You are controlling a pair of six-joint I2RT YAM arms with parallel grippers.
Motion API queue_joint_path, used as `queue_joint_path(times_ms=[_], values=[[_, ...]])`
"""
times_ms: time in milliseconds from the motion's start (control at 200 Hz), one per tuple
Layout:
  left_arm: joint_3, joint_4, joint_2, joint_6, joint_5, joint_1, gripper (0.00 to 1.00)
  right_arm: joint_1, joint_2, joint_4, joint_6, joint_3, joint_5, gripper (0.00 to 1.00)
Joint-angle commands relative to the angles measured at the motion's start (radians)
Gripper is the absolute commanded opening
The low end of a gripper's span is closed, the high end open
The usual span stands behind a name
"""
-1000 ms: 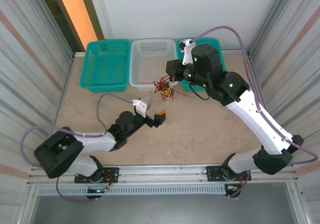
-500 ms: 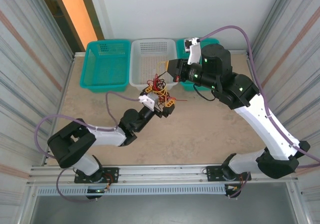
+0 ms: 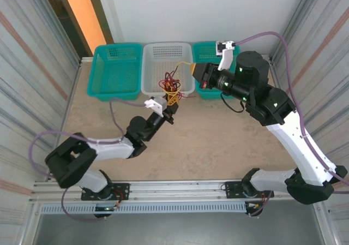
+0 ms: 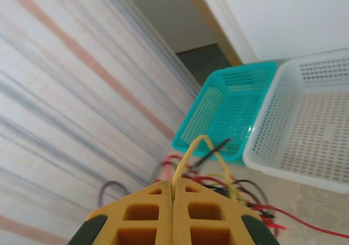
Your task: Untangle the cables
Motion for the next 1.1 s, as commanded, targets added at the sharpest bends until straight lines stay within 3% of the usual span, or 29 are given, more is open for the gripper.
queue_joint_path(times_ms=[0, 180, 301, 401, 571, 656, 737, 897, 1097], values=[[0.031, -0.12, -0.113, -0.055, 0.063, 0.022, 0.0, -0.062, -0.031, 0.008, 0.059, -0.072, 0.009, 0.0], [0.013, -0.232, -0.259, -0.225, 0.187, 0.127, 0.0, -0.16, -0.049, 0.004, 0.099, -0.221, -0.015, 0.0], [0.021, -0.319, -0.317, -0.251, 0.149, 0.163, 0.0, -0.155, -0.054, 0.026, 0.085, -0.289, -0.066, 0.0], [0.039, -0.413, -0.332, -0.283, 0.127, 0.229, 0.0, -0.084, -0.071, 0.075, 0.024, -0.313, -0.127, 0.0], [0.074, -0.559, -0.308, -0.349, 0.148, 0.345, 0.0, 0.131, -0.08, 0.087, -0.125, -0.228, -0.178, 0.0], [0.101, -0.608, -0.29, -0.298, 0.17, 0.345, 0.0, 0.211, -0.065, 0.078, -0.169, -0.166, -0.161, 0.0], [0.127, -0.635, -0.265, -0.249, 0.257, 0.34, 0.0, 0.256, -0.054, 0.083, -0.193, -0.113, -0.118, 0.0], [0.147, -0.723, -0.256, -0.056, 0.33, 0.232, 0.0, 0.262, -0.029, 0.121, -0.205, -0.025, -0.074, 0.0], [0.155, -0.83, -0.24, 0.063, 0.421, 0.138, 0.0, 0.263, 0.038, 0.111, -0.228, 0.095, -0.044, 0.0]])
